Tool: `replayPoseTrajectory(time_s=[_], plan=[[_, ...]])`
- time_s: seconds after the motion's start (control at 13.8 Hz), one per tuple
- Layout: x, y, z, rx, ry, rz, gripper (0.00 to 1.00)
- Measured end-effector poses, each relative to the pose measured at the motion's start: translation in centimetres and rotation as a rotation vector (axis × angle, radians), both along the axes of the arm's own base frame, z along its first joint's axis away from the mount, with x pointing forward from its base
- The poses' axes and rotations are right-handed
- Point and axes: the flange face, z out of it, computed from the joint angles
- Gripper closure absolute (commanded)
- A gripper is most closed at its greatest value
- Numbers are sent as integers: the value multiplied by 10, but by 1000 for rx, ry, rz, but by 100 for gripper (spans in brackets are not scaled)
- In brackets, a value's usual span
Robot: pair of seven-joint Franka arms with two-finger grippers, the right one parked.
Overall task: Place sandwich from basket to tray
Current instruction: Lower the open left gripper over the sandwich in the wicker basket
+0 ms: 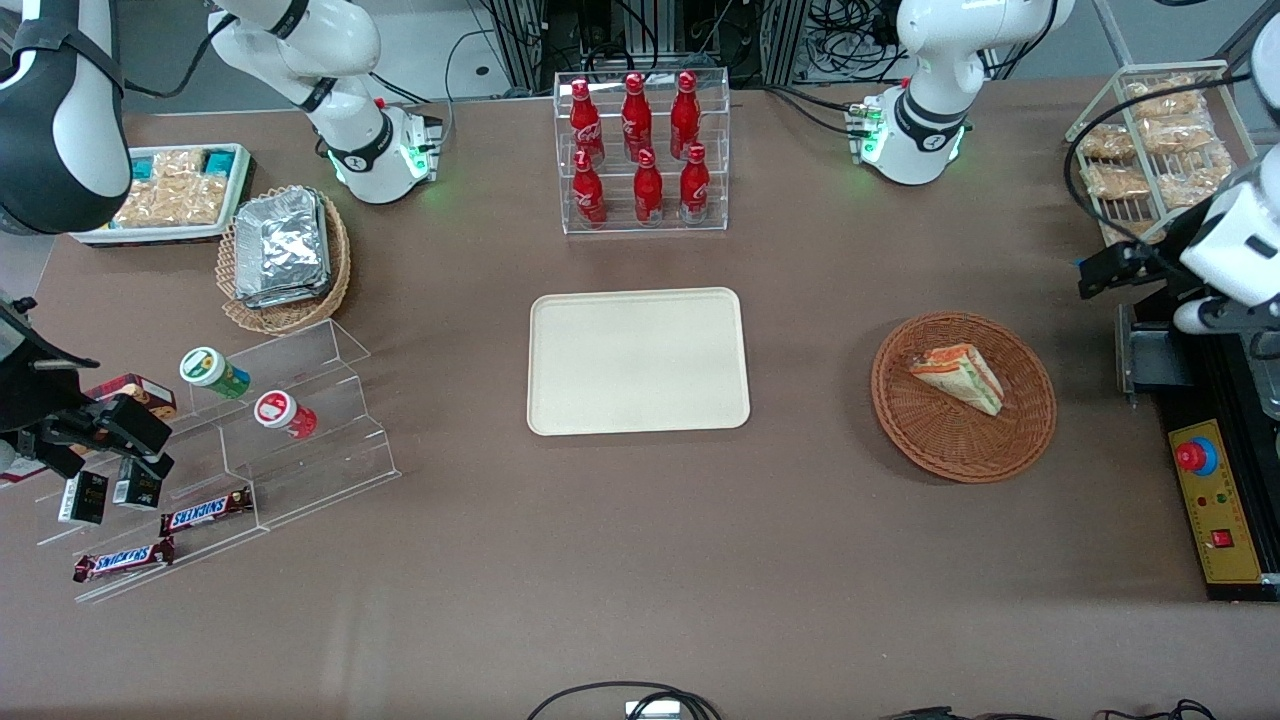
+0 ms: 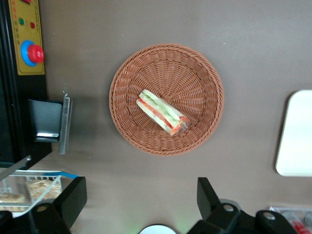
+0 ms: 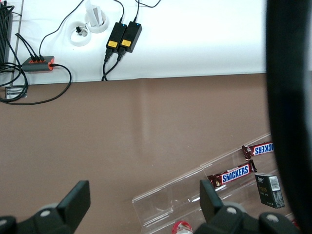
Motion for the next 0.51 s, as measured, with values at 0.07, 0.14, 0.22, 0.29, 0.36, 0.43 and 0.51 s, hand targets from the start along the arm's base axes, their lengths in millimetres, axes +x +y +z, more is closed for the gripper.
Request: replayPoseTrajectory(time_s=[0.07,0.14,0.22,0.29,0.36,0.43,0.51], plan=[[0,0,-20,5,4,37,0],[-1,0,-40,10,12,73,0],[-4,0,-59,15,19,107,0],[-6,0,-77,21,23,148,0],[-9,0,-92,27,24,188,0],[-13,0,-108,33,24,231,0],[-16,0,-122,39,20,275,0]])
